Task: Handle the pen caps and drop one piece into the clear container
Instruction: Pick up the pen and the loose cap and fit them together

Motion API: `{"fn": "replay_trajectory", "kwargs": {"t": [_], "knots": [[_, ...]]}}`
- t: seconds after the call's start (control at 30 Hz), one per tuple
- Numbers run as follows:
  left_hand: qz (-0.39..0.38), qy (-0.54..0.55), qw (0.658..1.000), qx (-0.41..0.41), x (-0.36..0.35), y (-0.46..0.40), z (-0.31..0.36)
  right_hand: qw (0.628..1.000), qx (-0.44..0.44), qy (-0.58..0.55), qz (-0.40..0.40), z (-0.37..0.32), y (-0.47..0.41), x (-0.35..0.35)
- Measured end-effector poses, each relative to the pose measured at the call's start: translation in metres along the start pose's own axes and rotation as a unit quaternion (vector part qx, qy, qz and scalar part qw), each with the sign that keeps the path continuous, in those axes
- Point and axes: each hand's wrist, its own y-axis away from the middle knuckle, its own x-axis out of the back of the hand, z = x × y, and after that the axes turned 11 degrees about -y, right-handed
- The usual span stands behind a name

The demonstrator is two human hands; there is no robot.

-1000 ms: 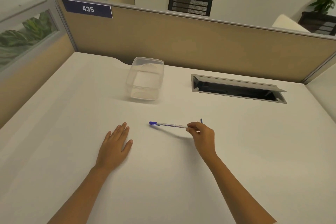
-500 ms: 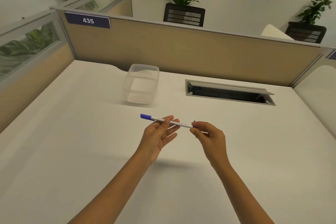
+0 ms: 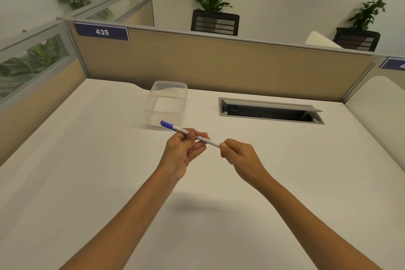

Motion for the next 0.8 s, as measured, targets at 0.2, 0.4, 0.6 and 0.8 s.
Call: {"fn": "replay_trajectory", "kwargs": {"t": [0.2, 0.4, 0.6, 0.8], "knots": [[-0.017, -0.010, 0.998, -0.058, 0.004, 0.000, 0.000, 0.741, -0.337, -0.578, -0.064, -0.009, -0.005, -0.006], [0.045, 0.045, 0.998, 0.001, 0.006, -0.001, -0.001, 0.964, 0.062, 0.259, 0.003, -0.001, -0.012, -0.006], [0.025, 0.070, 0.997, 0.033, 0.003, -0.001, 0.001, 0.926, 0.206, 0.317, -0.003, -0.001, -0.019, 0.006], [0.000, 0.052, 0.998, -0.021, 0.002, -0.005, 0.006, 0.887, -0.250, -0.387, -0.005, -0.014, -0.016, -0.009]]}}
